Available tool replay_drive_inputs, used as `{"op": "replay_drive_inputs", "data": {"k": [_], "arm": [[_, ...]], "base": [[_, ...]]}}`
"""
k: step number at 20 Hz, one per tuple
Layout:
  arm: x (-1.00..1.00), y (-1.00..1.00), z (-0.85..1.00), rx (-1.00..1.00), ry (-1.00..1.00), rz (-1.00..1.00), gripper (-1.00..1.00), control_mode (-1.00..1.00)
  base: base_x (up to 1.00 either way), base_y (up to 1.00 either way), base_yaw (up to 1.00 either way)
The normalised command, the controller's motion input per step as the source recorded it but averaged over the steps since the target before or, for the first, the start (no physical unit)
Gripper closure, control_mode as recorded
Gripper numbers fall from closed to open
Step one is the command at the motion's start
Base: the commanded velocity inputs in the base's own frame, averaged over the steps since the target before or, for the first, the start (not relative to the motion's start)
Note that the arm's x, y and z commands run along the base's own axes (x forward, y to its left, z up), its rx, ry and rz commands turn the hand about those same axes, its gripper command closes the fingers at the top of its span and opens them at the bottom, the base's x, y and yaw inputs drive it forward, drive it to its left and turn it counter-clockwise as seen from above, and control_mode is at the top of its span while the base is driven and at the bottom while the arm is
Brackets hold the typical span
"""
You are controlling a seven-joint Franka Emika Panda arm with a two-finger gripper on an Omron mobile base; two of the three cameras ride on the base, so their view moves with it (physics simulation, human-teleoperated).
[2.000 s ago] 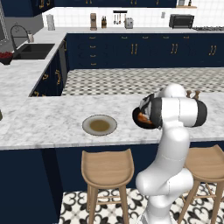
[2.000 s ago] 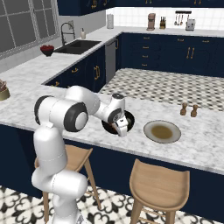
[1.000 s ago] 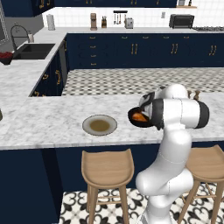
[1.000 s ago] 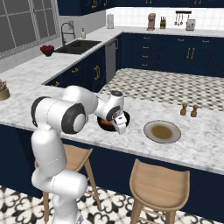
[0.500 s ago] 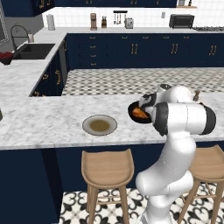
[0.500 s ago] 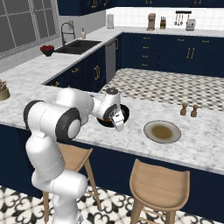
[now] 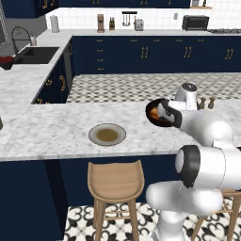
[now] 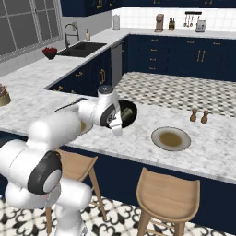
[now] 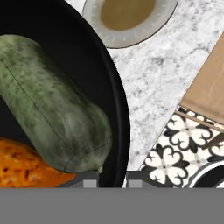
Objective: Pick the chicken drumstick and cucumber from their plates and place them in the bowl. Then put the bowl in the fridge.
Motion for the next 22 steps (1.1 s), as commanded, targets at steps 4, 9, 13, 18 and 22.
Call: {"op": "replay_drive_inputs", "data": {"k": [4, 9, 13, 18, 22], "arm": [[-1.0, 0.04, 0.8, 0.0, -0.03, -0.05, 1.0, -1.0], [-0.71, 0.14, 0.5, 0.03, -0.03, -0.03, 1.0, -1.0], [-0.74, 0.11, 0.46, 0.09, -0.01, 0.0, 1.0, -1.0], [-0.52, 0.2, 0.34, 0.01, -0.04, -0.02, 1.0, -1.0], [-0.33, 0.01, 0.13, 0.0, 0.01, -0.03, 1.0, 1.0]], "base": [[0.0, 0.0, 0.0], [0.0, 0.0, 0.0], [0.0, 0.0, 0.0], [0.0, 0.0, 0.0], [-0.49, 0.0, -0.03]]}}
